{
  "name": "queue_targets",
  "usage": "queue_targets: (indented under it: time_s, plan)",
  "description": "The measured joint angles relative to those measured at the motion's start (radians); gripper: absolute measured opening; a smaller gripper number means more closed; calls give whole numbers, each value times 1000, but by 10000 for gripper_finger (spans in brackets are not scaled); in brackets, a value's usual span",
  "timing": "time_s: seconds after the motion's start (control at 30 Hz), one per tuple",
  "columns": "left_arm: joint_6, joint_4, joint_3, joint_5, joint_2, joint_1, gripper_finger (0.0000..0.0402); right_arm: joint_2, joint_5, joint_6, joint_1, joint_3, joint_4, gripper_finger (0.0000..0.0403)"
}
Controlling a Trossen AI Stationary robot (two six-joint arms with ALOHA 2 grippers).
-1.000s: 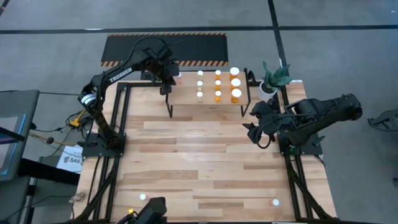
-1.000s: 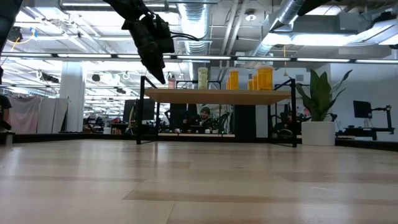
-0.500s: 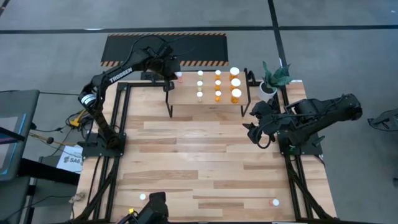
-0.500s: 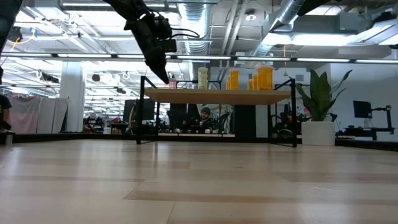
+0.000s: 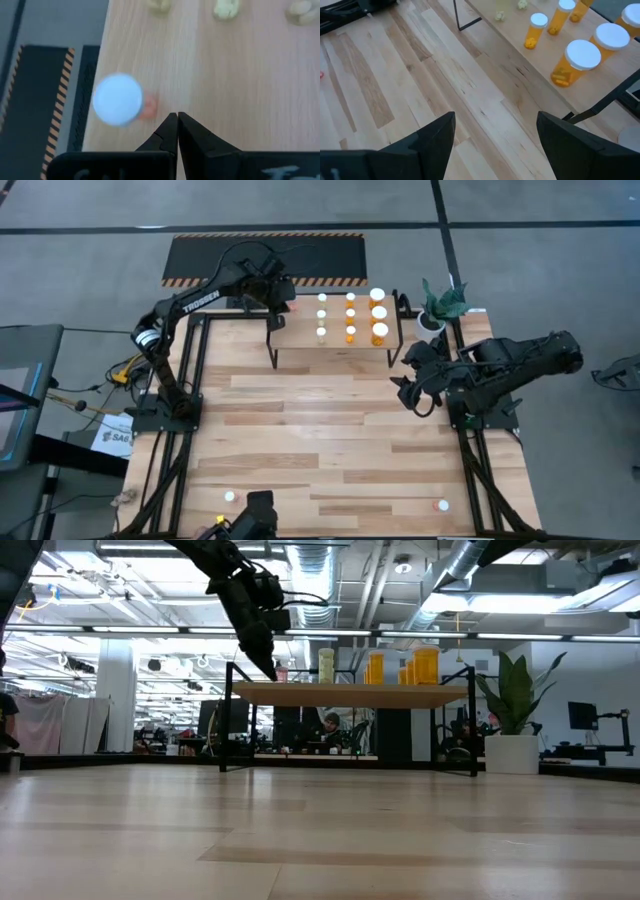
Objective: Pick and place medicine bottles onto shelf by color
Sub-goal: Put the top pink pill bottle to the top on the shelf
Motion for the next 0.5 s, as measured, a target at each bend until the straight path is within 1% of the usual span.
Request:
queue_targets:
  time_s: [0.07,0.23,0.33,0.5]
  plan:
    - [8,3,1,-3,-1,-2,0,0,0,0,0,0,0,302]
    - [17,-10,1,-95,-6,8,0,0,-1,0,0,0,0,302]
    - [39,-25,1,-127,-6,9,0,0,-1,0,0,0,0,302]
    - [35,23,1,-136,-6,8,0,0,-5,-2,-17,0,0,302]
